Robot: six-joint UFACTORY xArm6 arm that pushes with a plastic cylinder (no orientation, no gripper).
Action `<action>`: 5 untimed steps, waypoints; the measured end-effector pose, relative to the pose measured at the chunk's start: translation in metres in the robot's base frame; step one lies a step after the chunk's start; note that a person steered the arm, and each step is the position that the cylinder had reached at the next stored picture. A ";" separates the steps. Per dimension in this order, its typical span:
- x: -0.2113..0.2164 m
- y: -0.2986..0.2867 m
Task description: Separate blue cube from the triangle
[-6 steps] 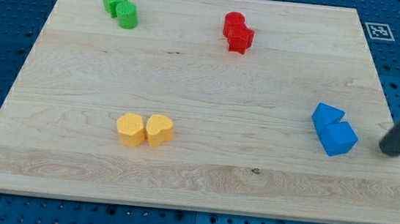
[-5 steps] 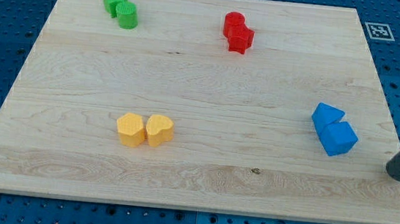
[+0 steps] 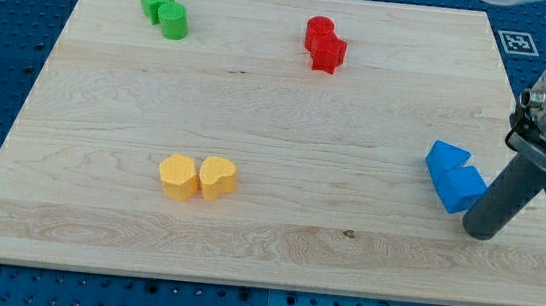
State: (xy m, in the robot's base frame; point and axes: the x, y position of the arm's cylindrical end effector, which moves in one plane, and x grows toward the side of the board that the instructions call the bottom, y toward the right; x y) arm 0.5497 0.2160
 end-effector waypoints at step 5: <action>-0.060 -0.057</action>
State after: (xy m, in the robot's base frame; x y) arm 0.4898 0.1590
